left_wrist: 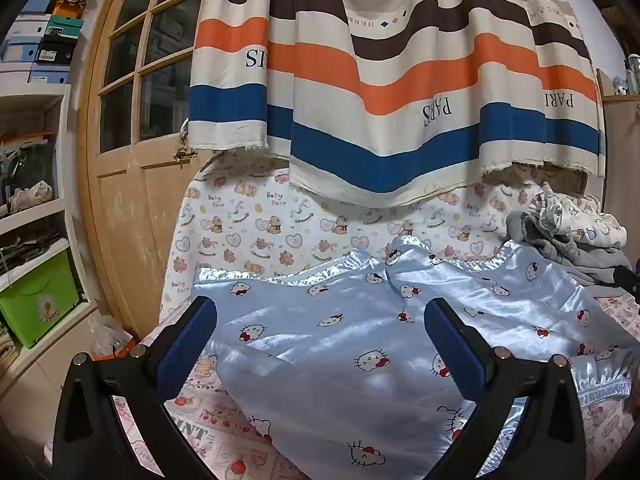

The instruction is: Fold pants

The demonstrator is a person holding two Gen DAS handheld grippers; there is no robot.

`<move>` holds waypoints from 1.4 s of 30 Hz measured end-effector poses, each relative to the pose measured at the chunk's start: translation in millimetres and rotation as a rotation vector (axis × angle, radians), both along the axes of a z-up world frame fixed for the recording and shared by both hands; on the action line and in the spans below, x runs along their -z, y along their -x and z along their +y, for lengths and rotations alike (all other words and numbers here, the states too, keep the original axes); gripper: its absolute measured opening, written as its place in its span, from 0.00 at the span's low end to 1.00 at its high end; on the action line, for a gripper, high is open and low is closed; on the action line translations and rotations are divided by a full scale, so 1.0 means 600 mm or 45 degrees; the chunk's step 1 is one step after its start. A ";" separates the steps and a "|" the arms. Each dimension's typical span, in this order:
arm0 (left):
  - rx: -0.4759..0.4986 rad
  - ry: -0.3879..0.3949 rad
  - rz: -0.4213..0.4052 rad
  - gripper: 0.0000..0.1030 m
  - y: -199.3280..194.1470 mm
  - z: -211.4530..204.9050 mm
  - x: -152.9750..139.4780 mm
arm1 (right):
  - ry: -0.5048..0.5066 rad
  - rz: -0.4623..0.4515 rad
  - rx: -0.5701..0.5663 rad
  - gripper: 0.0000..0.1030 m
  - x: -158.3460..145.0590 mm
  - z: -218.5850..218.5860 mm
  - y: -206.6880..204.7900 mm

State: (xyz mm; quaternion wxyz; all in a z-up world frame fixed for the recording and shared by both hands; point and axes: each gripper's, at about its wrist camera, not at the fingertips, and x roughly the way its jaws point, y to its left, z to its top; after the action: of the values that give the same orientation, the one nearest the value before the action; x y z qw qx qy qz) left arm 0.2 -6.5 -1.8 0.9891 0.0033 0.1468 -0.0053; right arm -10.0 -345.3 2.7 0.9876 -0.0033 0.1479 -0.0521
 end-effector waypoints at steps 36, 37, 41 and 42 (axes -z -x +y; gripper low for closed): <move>0.007 0.006 0.004 1.00 0.003 0.007 -0.004 | 0.008 0.002 0.021 0.99 0.000 0.000 0.003; 0.007 0.007 0.004 1.00 0.004 0.007 -0.004 | 0.007 0.003 0.021 0.99 0.000 -0.001 0.004; 0.007 0.007 0.004 1.00 0.003 0.007 -0.004 | 0.007 0.002 0.021 0.99 -0.001 -0.002 0.004; 0.007 0.007 0.004 1.00 0.004 0.007 -0.004 | 0.007 0.002 0.021 0.99 0.000 -0.001 0.004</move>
State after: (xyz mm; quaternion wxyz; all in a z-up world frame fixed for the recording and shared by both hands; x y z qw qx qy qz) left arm -1.9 -2.2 0.7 0.9889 0.0011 0.1483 -0.0083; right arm -12.2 -345.8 2.9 0.9870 -0.0049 0.1487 -0.0609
